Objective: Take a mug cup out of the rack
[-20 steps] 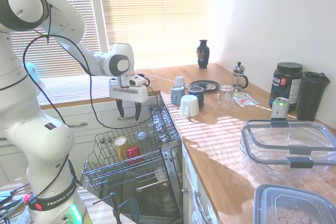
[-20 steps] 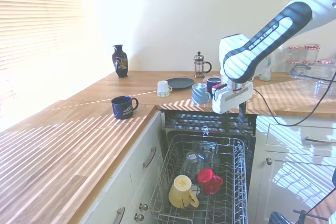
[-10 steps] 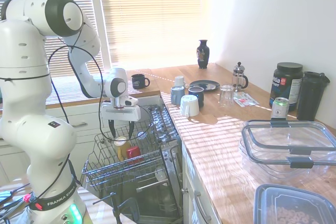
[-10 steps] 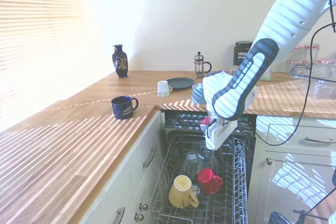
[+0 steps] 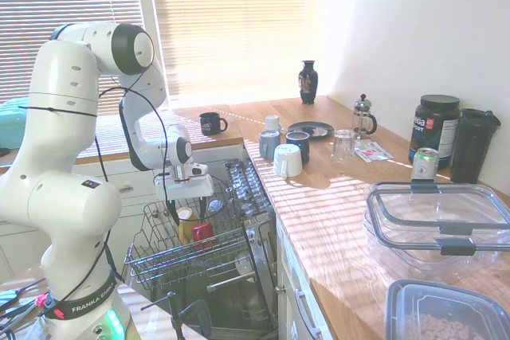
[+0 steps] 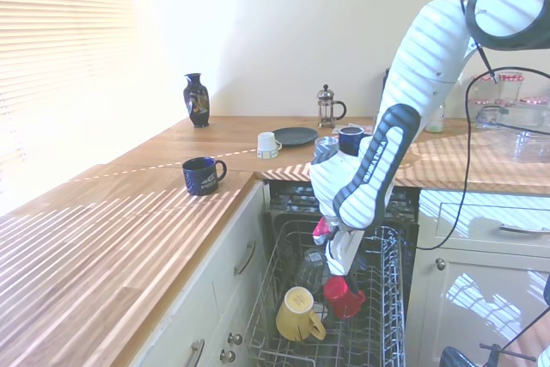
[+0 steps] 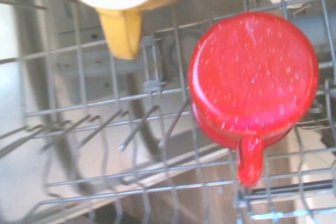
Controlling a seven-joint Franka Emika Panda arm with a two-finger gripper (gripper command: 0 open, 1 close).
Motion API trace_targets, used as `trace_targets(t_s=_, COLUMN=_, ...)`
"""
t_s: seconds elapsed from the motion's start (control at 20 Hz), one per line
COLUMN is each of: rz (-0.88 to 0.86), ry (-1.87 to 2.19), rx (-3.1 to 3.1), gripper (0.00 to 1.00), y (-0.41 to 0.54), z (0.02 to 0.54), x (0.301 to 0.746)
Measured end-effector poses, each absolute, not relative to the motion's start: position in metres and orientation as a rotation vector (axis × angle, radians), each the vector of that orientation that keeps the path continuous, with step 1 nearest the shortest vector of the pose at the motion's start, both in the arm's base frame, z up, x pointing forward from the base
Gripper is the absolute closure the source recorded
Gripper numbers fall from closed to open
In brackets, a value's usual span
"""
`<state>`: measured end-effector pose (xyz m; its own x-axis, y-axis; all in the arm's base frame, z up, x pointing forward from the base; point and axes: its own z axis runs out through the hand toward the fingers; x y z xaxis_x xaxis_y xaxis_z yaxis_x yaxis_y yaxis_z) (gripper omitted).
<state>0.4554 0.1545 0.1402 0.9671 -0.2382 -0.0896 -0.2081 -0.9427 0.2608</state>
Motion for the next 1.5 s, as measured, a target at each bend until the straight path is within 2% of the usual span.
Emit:
trace_targets(t_s=0.85, rz=-0.283, ry=-0.295, rx=2.758, gripper=0.0, y=0.148, z=0.045, x=0.487)
trace_targets(t_s=0.9, rz=-0.281, ry=-0.297, rx=2.754, gripper=1.0, y=0.146, z=0.044, x=0.491)
trace_targets(t_s=1.1, rz=-0.24, ry=-0.308, rx=2.762, gripper=1.0, y=0.147, z=0.045, x=0.509)
trace_targets(t_s=1.5, rz=-0.215, ry=-0.308, rx=2.736, gripper=1.0, y=0.156, z=0.039, x=0.509)
